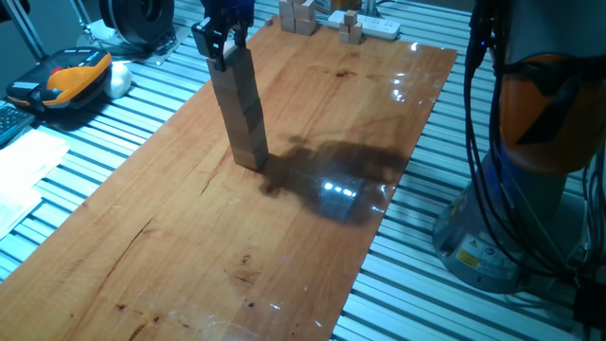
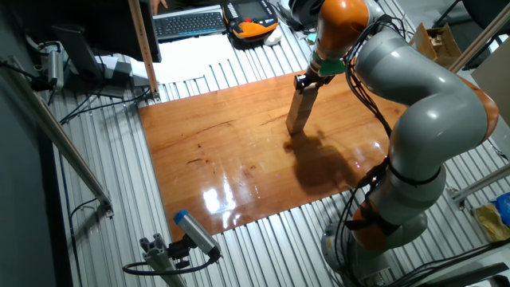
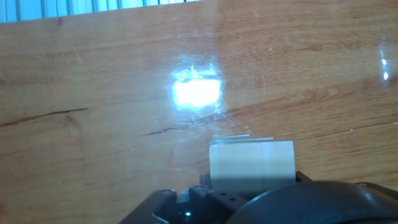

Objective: Stack the blocks in a vertical line of five

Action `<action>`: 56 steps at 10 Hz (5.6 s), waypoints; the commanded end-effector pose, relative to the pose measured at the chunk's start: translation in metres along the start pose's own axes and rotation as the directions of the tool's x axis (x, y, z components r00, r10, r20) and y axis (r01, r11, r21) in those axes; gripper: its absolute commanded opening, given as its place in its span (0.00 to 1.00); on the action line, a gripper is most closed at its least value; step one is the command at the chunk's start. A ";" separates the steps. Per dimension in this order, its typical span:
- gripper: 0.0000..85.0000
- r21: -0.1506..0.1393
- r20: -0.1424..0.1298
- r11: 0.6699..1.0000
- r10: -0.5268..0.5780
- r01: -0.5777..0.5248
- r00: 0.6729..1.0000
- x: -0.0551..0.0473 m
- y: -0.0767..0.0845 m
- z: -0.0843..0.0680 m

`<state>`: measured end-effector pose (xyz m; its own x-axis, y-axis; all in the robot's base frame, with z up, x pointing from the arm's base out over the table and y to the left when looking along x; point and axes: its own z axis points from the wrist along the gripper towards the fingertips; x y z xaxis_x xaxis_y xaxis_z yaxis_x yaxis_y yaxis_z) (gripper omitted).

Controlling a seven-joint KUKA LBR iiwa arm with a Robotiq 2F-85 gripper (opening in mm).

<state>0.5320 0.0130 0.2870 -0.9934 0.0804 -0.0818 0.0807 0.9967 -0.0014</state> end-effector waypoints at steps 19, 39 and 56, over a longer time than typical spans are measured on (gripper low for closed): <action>1.00 -0.017 0.049 0.999 0.038 -0.037 0.998 0.000 -0.001 -0.005; 1.00 -0.049 0.067 0.999 0.023 -0.020 0.997 0.001 -0.074 -0.017; 0.00 -0.047 0.026 0.999 0.008 -0.006 1.000 -0.001 -0.091 -0.005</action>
<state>0.5250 -0.0776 0.2918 -0.9904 0.0878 -0.1069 0.0834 0.9955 0.0452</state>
